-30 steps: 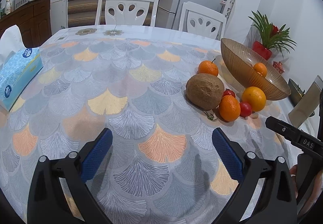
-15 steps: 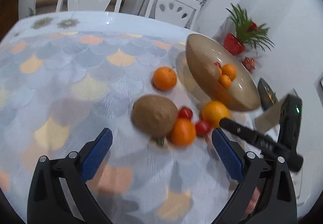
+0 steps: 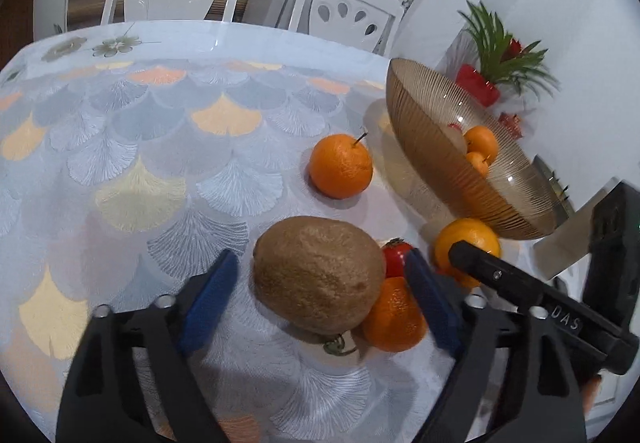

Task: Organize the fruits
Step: 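Grasp a kiwi with the left tool while the right tool grasps a large orange, then carry kiwi and orange over the glass bowl and open both tools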

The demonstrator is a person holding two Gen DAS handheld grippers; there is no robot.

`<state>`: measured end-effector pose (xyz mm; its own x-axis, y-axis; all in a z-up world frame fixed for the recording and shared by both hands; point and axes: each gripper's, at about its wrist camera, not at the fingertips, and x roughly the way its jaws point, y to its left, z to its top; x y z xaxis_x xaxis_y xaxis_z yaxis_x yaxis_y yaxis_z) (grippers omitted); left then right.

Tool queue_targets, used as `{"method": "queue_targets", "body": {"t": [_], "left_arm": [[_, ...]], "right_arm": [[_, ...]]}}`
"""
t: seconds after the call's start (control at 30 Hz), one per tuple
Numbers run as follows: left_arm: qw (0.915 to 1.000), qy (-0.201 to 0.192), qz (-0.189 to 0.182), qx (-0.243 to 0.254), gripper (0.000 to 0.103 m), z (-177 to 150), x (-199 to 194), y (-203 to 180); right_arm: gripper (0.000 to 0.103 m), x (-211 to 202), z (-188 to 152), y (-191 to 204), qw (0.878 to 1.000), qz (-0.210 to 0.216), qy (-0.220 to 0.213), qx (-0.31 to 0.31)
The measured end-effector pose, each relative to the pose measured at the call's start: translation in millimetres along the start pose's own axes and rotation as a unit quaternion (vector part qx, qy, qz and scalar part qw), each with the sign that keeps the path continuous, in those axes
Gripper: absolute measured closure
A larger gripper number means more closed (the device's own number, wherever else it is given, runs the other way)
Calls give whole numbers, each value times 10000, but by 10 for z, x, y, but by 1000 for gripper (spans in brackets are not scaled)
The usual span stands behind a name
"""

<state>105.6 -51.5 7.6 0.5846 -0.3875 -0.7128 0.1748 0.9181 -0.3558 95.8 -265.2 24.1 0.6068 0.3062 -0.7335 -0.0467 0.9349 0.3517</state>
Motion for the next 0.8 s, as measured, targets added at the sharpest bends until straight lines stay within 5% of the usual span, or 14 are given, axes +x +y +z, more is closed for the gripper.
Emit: {"method": "queue_targets", "body": {"t": [0.13, 0.43, 0.8], "left_arm": [[9999, -76, 46, 77, 42, 3, -21, -3], [9994, -269, 73, 201, 42, -58, -99, -36], [9986, -395, 103, 337, 42, -139, -396, -115]], "right_arm": [[45, -20, -12, -17, 10000, 12, -13, 2], [46, -109, -55, -107, 9989, 445, -16, 173], [46, -690, -373, -47, 9971, 736, -124, -153]]}}
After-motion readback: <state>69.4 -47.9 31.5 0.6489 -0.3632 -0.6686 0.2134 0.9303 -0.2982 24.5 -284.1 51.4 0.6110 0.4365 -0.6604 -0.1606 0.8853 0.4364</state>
